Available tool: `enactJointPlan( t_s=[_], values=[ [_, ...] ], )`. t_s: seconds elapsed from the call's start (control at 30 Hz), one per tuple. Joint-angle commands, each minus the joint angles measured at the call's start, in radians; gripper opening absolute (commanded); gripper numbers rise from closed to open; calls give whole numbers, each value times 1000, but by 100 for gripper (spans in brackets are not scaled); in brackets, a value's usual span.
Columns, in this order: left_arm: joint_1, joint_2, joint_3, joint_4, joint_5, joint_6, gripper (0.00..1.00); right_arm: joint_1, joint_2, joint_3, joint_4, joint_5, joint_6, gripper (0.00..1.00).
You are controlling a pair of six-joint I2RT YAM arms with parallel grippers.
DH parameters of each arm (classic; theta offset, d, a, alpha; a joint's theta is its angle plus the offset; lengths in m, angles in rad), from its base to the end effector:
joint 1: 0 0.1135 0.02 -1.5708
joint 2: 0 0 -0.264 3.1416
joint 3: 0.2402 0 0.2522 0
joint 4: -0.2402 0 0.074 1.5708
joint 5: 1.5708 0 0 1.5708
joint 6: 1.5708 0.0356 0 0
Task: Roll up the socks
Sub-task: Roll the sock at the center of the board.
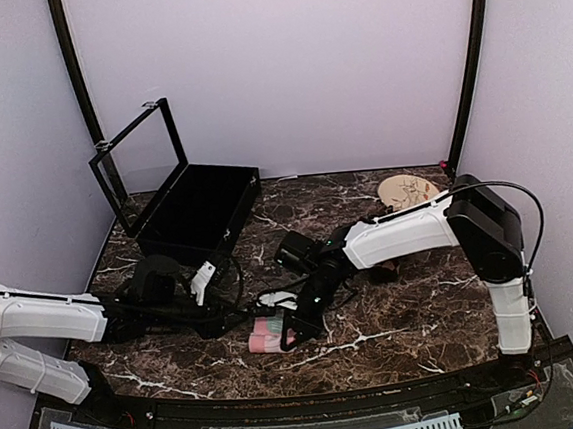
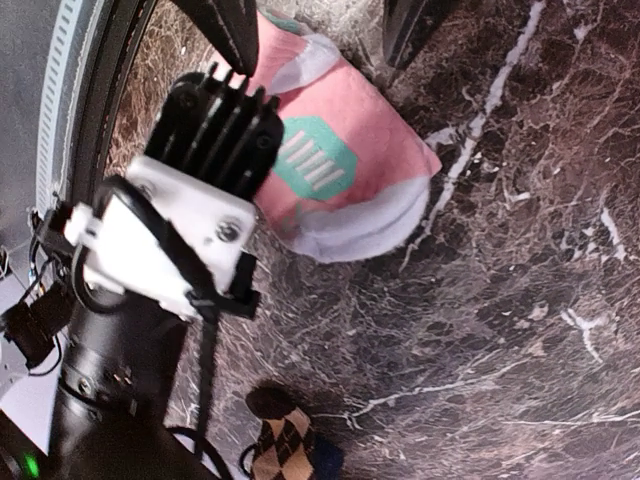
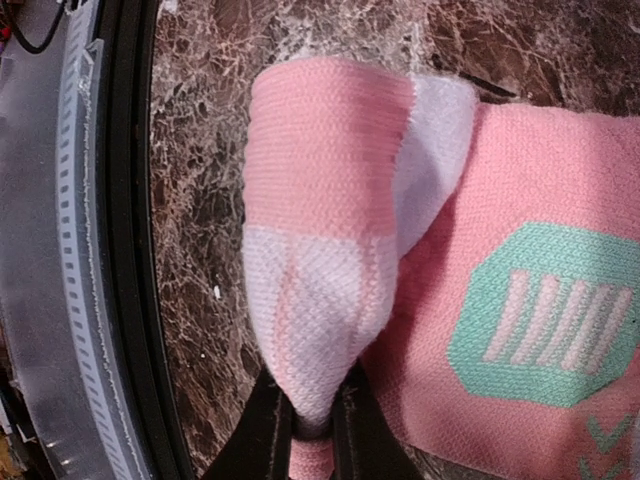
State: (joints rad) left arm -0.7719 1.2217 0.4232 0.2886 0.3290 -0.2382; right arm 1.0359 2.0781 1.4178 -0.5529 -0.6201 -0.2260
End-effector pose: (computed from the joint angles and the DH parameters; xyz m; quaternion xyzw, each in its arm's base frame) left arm 0.1622 -0.1740 0.1754 0.3043 0.7990 -0.3651 0.3684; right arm 0.1935 0.3672 0.1449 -0.5966 0.7247 0.3427 0.0374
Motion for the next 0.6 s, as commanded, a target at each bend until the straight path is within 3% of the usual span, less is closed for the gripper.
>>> enactJointPlan(
  t_s=[0.0,0.27,0.57],
  values=[
    [-85,-22,-21,32,-80,91,44,-21,31,33,-62,-115,19,1],
    [-161,-23,-26,17,-80,165,44,-34,52,25,-76,-169,22,0],
    [-229,101,87,-112,-36,271,48,-41,80,53,-110,-205,12,0]
  ],
)
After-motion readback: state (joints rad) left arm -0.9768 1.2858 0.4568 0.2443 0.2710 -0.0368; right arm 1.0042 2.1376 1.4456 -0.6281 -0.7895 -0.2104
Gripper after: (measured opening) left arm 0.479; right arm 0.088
